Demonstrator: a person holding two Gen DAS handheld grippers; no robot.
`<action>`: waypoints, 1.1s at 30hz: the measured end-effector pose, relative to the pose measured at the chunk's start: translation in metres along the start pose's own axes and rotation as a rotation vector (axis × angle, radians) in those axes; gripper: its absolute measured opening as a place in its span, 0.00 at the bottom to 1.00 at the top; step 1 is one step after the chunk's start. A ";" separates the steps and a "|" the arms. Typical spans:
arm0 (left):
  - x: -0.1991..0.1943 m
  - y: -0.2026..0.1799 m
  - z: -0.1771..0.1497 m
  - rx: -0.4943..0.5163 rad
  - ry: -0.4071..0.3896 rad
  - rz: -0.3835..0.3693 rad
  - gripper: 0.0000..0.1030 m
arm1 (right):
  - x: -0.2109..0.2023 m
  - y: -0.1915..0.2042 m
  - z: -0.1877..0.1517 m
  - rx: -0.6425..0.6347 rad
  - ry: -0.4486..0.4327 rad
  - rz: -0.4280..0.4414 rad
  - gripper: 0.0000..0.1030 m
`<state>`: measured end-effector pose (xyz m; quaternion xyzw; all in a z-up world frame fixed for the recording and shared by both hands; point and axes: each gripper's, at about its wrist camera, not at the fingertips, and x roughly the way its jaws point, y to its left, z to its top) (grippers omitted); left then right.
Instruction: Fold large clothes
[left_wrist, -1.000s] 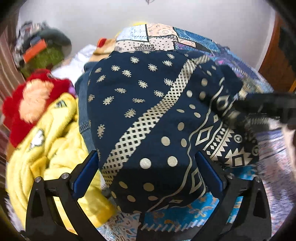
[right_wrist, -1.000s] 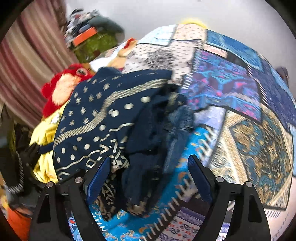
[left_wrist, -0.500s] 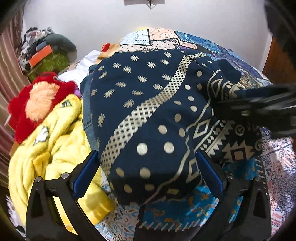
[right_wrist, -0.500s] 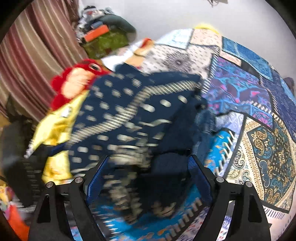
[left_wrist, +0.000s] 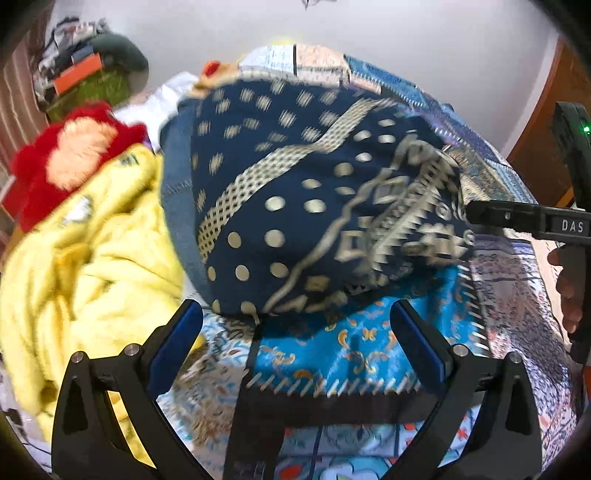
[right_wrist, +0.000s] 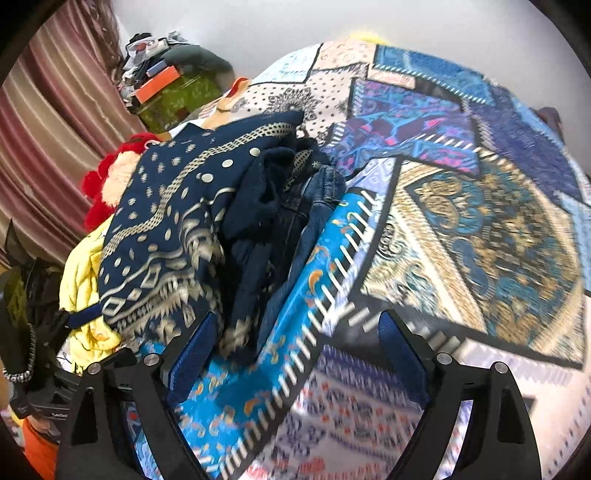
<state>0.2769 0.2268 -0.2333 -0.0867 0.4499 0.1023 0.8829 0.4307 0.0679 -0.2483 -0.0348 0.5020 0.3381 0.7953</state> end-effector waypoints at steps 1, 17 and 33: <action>-0.011 0.000 0.001 -0.001 -0.019 0.003 0.99 | -0.008 0.005 -0.002 -0.008 -0.011 -0.005 0.85; -0.295 -0.025 0.001 0.008 -0.632 0.006 0.99 | -0.299 0.135 -0.058 -0.197 -0.653 0.067 0.85; -0.376 -0.065 -0.061 0.064 -0.839 0.045 0.99 | -0.381 0.180 -0.152 -0.231 -0.867 0.030 0.85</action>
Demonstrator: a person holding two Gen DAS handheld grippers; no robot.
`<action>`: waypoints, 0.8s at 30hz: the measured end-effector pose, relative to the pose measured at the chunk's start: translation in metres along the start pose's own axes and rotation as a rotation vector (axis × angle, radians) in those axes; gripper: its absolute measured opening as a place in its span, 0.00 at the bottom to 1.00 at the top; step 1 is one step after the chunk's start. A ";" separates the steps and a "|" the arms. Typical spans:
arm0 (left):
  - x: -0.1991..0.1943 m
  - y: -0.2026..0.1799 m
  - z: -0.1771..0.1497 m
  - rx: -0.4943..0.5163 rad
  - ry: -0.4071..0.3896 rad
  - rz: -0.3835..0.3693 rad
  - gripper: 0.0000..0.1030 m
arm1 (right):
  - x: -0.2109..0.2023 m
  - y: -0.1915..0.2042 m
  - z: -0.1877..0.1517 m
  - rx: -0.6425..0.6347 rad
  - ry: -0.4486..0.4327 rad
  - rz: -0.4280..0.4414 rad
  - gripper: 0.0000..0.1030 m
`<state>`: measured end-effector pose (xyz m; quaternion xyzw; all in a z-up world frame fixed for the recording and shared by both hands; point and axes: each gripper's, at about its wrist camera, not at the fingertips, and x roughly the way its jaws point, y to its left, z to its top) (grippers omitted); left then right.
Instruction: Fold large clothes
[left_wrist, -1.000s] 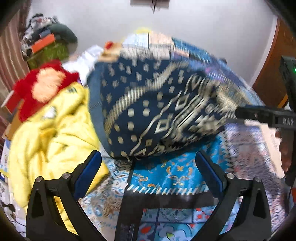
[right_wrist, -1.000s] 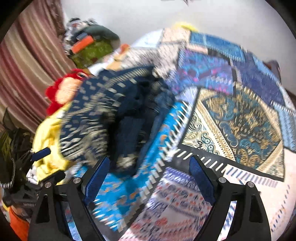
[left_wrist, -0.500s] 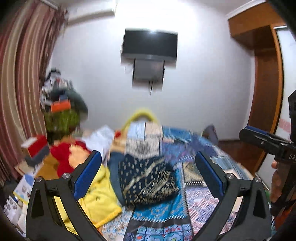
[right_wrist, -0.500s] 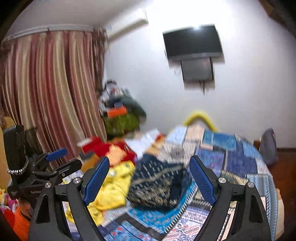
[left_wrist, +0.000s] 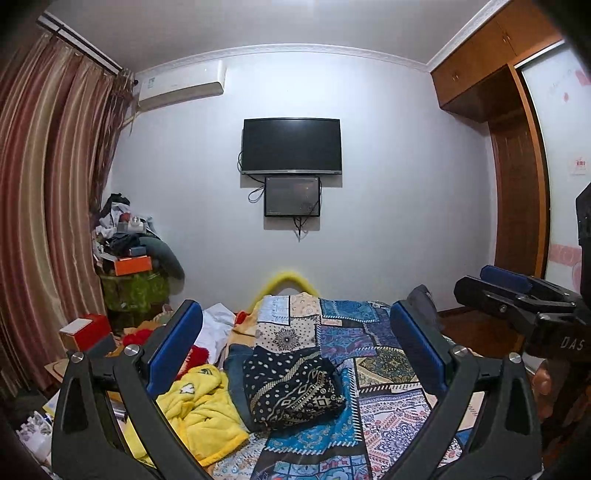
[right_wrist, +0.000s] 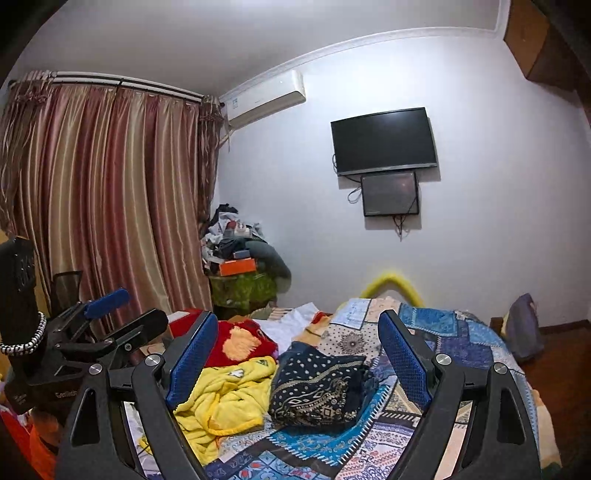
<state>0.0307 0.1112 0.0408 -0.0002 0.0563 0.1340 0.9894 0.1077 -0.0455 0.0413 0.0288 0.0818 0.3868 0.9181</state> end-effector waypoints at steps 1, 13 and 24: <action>-0.001 0.000 0.000 -0.004 0.003 -0.003 0.99 | -0.001 0.000 -0.001 -0.003 0.001 -0.007 0.85; 0.003 -0.003 -0.010 -0.014 0.027 -0.014 0.99 | 0.001 -0.010 -0.012 -0.011 0.013 -0.097 1.00; 0.019 0.003 -0.021 -0.037 0.069 -0.001 1.00 | 0.007 -0.006 -0.021 -0.044 0.032 -0.112 1.00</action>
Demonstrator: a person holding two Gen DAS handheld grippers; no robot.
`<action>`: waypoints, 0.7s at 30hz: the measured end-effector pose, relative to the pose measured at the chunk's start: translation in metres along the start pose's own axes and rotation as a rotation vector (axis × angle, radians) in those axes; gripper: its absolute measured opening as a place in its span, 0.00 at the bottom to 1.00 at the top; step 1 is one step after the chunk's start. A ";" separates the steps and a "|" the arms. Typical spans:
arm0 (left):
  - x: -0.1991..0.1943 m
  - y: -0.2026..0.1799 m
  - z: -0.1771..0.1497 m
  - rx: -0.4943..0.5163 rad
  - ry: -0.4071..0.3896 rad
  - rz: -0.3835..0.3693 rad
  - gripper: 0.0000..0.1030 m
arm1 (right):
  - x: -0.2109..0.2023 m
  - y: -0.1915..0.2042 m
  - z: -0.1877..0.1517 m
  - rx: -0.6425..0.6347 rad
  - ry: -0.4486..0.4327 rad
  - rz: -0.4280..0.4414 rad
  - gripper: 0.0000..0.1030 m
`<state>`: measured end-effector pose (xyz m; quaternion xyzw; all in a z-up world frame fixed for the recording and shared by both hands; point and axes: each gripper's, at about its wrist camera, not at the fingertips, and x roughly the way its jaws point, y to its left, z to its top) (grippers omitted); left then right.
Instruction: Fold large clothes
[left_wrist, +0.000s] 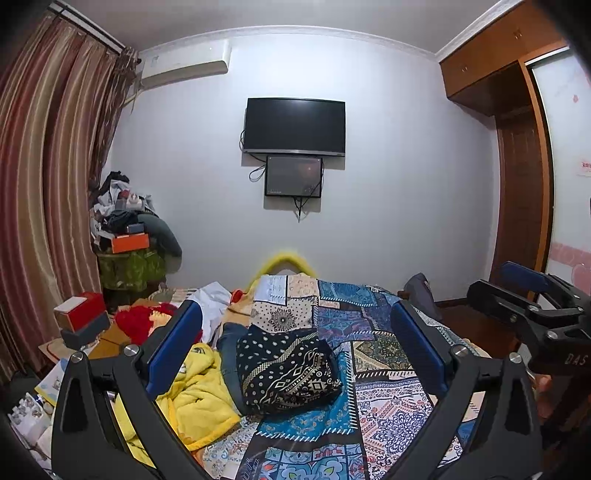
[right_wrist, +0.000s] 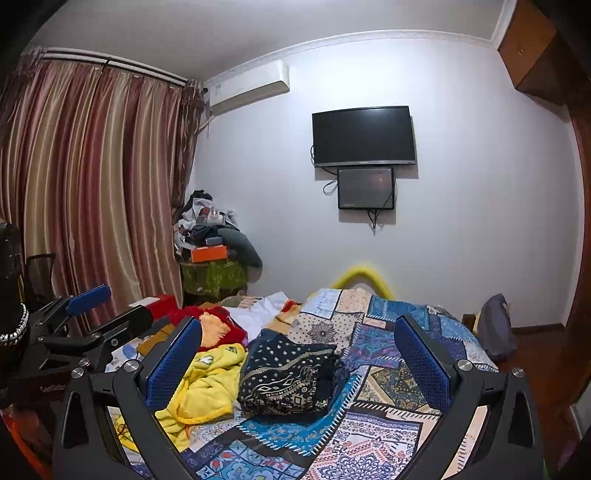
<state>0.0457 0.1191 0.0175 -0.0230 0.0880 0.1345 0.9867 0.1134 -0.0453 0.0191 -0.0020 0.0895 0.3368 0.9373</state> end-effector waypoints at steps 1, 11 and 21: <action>0.000 0.001 0.000 -0.002 0.001 -0.001 1.00 | 0.001 0.000 -0.001 -0.002 0.001 -0.003 1.00; -0.002 0.004 -0.001 -0.005 0.002 0.001 1.00 | 0.004 -0.001 0.001 0.007 0.007 0.001 1.00; -0.002 0.002 0.000 -0.004 0.001 0.000 1.00 | 0.006 -0.002 -0.001 0.028 0.008 -0.002 1.00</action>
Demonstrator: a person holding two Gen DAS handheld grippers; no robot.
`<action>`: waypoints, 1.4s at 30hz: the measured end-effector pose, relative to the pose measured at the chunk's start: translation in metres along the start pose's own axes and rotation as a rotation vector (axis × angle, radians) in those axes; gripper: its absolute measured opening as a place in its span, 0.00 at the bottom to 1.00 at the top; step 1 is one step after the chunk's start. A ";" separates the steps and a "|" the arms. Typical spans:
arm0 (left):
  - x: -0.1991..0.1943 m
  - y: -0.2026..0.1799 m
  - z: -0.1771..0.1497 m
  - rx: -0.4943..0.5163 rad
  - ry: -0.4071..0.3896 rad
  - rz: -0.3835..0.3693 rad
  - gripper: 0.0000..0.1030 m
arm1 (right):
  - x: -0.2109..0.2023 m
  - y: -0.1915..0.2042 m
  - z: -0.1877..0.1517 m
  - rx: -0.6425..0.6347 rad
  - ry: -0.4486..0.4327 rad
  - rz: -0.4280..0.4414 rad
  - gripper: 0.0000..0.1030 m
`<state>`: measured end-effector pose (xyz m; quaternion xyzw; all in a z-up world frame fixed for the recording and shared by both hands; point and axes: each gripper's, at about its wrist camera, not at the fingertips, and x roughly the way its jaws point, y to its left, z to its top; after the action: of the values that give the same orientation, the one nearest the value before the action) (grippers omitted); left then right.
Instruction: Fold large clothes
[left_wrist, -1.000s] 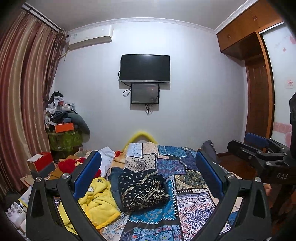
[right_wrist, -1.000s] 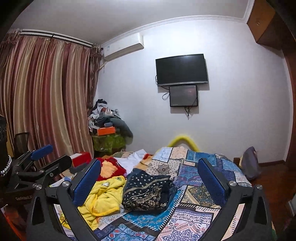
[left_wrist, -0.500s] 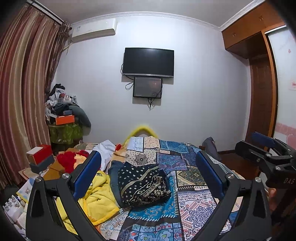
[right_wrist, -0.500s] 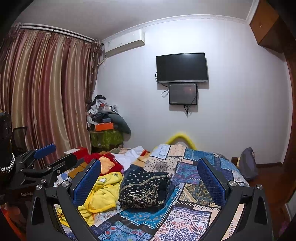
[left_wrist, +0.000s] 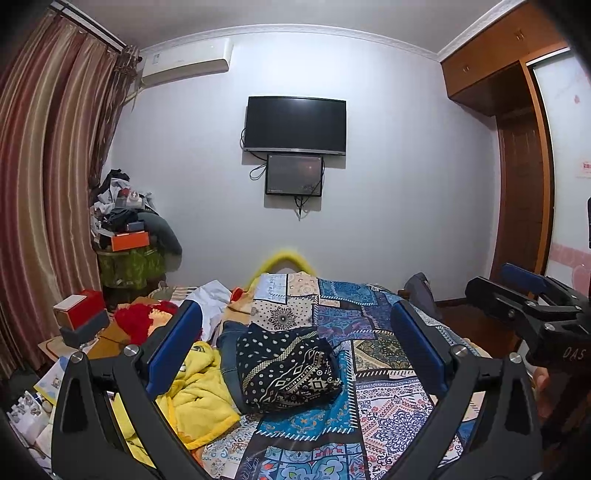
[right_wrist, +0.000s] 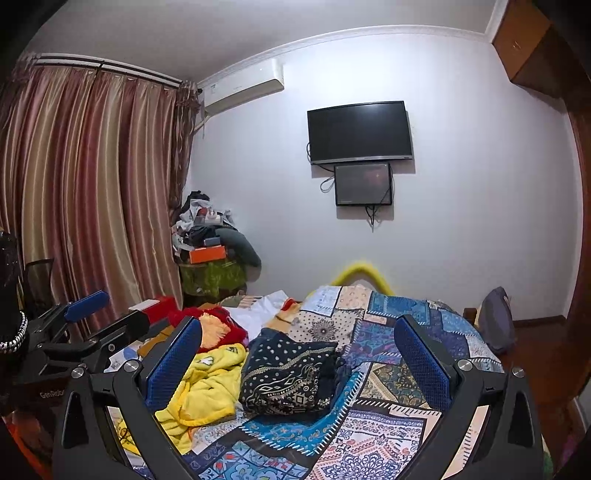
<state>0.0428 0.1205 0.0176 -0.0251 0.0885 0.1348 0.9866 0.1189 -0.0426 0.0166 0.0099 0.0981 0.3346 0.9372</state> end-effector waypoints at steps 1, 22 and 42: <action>0.000 0.000 0.000 0.000 0.001 -0.001 1.00 | 0.000 0.000 0.000 0.002 0.001 -0.001 1.00; 0.004 0.003 0.001 0.003 0.012 -0.032 1.00 | 0.002 0.004 -0.001 0.021 -0.002 -0.024 1.00; 0.010 0.009 0.001 -0.038 0.046 -0.059 1.00 | 0.002 0.008 0.003 0.013 0.003 -0.046 1.00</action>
<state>0.0503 0.1321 0.0162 -0.0494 0.1080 0.1065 0.9872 0.1162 -0.0346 0.0198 0.0134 0.1020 0.3121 0.9445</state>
